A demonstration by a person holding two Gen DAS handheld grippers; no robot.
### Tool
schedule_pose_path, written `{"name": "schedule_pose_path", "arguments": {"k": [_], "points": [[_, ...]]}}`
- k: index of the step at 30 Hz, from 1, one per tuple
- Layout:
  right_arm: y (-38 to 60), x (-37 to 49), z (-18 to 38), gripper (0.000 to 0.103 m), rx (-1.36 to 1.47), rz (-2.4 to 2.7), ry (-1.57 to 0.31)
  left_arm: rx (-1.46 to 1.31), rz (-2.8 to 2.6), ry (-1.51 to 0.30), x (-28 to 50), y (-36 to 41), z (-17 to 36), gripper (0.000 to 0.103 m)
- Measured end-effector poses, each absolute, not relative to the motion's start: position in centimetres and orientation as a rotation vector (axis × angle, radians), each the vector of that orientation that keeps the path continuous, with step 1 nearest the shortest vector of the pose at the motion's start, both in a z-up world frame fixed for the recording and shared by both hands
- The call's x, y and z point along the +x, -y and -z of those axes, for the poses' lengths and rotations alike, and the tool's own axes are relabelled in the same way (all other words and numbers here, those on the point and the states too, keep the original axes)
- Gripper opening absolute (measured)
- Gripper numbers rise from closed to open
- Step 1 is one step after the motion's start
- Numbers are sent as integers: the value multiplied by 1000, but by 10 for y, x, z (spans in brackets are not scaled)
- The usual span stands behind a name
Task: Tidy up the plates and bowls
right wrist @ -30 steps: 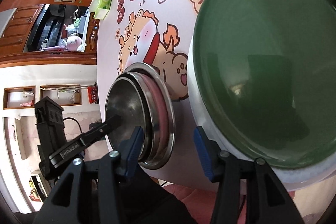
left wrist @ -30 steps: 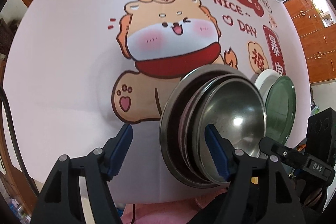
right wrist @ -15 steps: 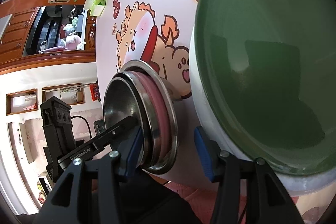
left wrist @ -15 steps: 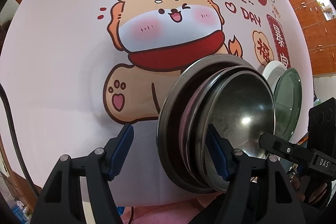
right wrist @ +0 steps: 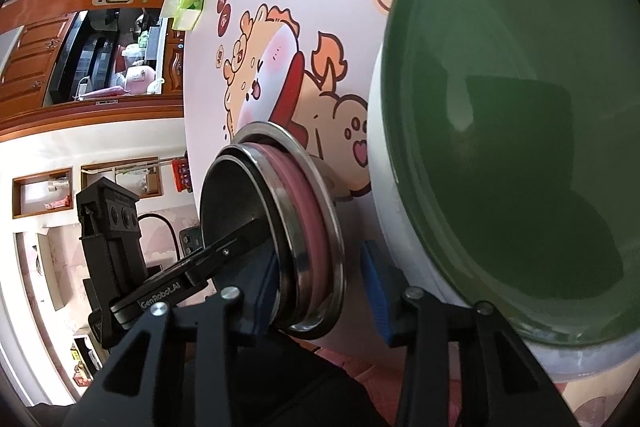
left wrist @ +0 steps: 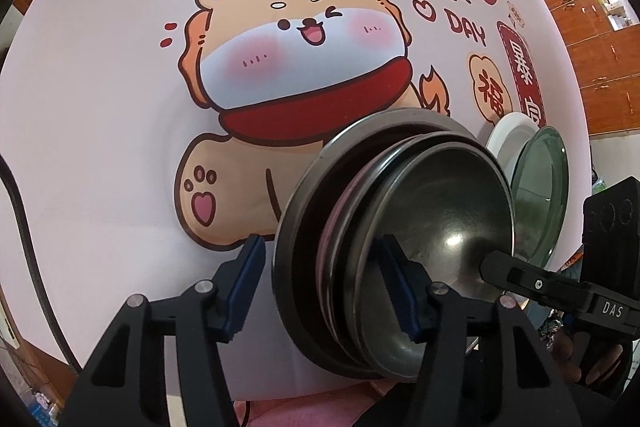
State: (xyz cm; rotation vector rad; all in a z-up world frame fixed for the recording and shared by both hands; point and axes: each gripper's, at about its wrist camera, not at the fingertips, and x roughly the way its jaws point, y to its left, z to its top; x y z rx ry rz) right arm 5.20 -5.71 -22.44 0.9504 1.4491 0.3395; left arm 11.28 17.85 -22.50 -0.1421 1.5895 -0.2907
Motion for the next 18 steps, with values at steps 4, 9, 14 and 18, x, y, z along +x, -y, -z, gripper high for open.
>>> {"name": "schedule_pose_path", "arguments": {"k": [4,9,14,18], "points": [[55,54,223,34,942,-346,-1444,-137,293,-1587,114,-176,225,55],[54,55,223,32,925,-344,-1447,-133,305,-1582,114,-172,224,49],[52,56,220,30,898,-346,-1432,-141,298,-1572,115,-174,224,49],[53,56,217,29,907,-356,-1405,-141,298,-1551,114,-176,217,48]]}}
